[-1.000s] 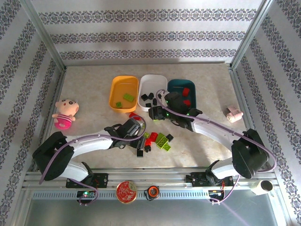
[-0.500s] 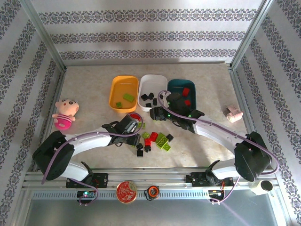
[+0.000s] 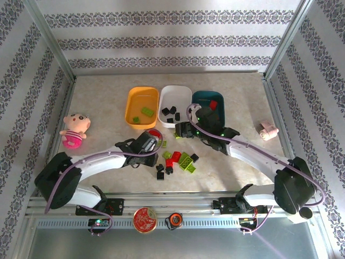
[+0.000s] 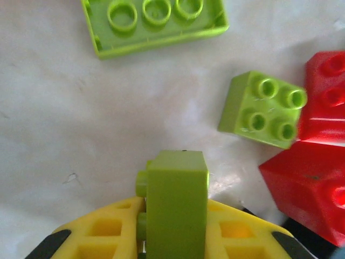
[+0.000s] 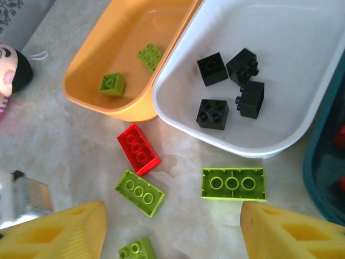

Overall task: Sort the legos into containers by color
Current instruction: Pick up the lego from the middle-left of the table, then place the lego in the container.

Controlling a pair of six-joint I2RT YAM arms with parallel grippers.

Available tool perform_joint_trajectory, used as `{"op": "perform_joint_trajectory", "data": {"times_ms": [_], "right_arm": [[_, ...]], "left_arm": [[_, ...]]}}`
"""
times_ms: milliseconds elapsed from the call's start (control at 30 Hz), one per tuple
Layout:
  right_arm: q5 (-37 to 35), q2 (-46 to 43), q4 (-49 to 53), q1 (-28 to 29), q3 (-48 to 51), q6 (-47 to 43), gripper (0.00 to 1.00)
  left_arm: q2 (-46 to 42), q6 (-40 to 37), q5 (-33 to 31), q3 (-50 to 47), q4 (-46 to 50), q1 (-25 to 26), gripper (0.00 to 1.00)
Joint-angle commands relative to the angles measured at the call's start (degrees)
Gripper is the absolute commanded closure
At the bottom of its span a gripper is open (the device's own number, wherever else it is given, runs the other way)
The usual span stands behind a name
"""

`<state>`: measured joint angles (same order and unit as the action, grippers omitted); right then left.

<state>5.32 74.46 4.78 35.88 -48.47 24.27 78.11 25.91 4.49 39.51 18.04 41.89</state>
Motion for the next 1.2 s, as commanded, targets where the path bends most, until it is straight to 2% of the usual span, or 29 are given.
{"op": "perform_joint_trajectory", "data": {"times_ms": [0, 67, 167, 400, 633, 700, 867, 933, 1100, 1167], "right_arm": [[-1.4, -3.5, -0.7, -0.9, 2.1, 1.2, 0.33], [-1.5, -4.7, -0.4, -1.4, 3.0, 1.5, 0.33], [-1.3, -5.9, 0.0, -1.5, 4.4, 1.7, 0.33], [-0.2, -7.7, 1.1, -1.3, 8.1, 1.8, 0.33], [0.7, -9.7, 1.9, 0.3, 12.9, 2.4, 0.32], [0.9, -9.8, 2.2, 1.0, 14.1, 2.5, 0.31], [0.6, -7.7, 2.6, 2.4, 15.0, 2.7, 0.27], [-1.2, -6.0, 2.2, 3.0, 14.5, 2.8, 0.25], [-5.6, -0.2, -0.4, 4.0, 11.2, 2.9, 0.21], [-8.0, 2.8, -1.7, 4.4, 9.5, 2.0, 0.18]], "left_arm": [[-5.8, -0.9, -2.1, 5.0, 2.1, -4.2, 0.81], [-6.6, -0.8, -1.5, 7.9, 0.6, -8.1, 0.81], [-3.4, -2.2, -3.9, 14.3, -1.9, -11.9, 0.81], [15.5, -4.3, -6.4, 30.7, -5.3, -19.3, 0.81], [30.0, -3.0, -6.6, 40.3, -3.8, -23.9, 0.80], [31.8, -2.0, -5.3, 41.2, -3.7, -24.7, 0.74], [28.7, -0.4, -1.3, 39.8, -5.6, -24.8, 0.47], [24.6, 0.7, 0.7, 37.3, -7.9, -24.1, 0.36], [11.4, 2.8, 3.5, 27.8, -12.5, -20.7, 0.19], [5.6, 4.9, 5.0, 22.0, -15.4, -19.4, 0.02]]}}
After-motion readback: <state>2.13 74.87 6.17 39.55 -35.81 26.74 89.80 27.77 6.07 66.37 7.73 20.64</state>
